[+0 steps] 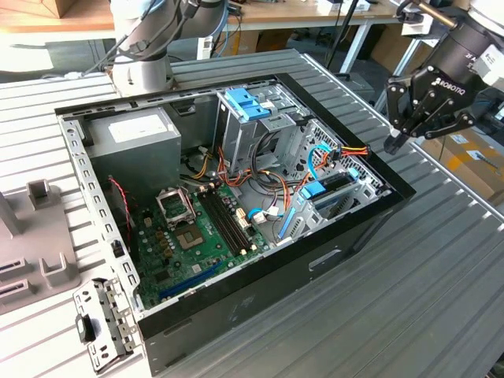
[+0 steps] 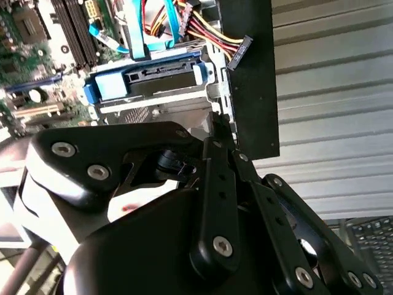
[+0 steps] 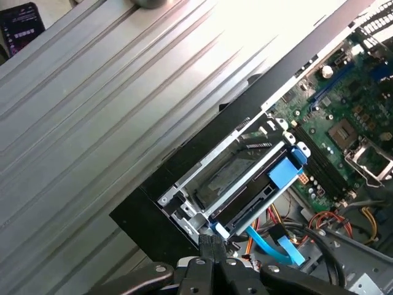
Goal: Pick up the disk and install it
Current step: 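Insert the first disk wire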
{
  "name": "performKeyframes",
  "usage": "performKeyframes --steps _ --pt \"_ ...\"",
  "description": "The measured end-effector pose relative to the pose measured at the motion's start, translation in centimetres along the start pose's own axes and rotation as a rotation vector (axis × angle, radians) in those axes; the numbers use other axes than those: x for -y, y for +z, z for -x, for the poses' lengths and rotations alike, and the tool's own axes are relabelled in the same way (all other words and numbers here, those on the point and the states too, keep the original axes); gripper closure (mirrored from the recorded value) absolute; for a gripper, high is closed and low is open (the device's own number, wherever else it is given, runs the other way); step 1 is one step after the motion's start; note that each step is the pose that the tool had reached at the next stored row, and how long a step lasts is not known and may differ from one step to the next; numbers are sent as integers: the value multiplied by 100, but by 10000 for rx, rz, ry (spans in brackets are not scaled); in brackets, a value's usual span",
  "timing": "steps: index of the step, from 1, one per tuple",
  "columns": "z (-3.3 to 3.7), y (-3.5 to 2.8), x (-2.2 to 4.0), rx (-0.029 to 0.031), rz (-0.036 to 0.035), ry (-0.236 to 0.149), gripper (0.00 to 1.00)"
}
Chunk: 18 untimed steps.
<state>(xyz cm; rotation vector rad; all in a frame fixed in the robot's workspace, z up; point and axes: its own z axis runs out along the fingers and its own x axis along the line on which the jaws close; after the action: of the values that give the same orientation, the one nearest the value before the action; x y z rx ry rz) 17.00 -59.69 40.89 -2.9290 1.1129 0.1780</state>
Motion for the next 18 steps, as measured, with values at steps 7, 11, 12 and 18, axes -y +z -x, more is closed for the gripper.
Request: performKeyframes --steps 7,11,12,18 --pt "-1 0 1 -46 131 -1214 89" --pt "-1 0 1 -47 133 -1233 89" --pt "0 0 1 -47 133 -1237 89" --pt "-1 0 0 -48 136 -1265 70"
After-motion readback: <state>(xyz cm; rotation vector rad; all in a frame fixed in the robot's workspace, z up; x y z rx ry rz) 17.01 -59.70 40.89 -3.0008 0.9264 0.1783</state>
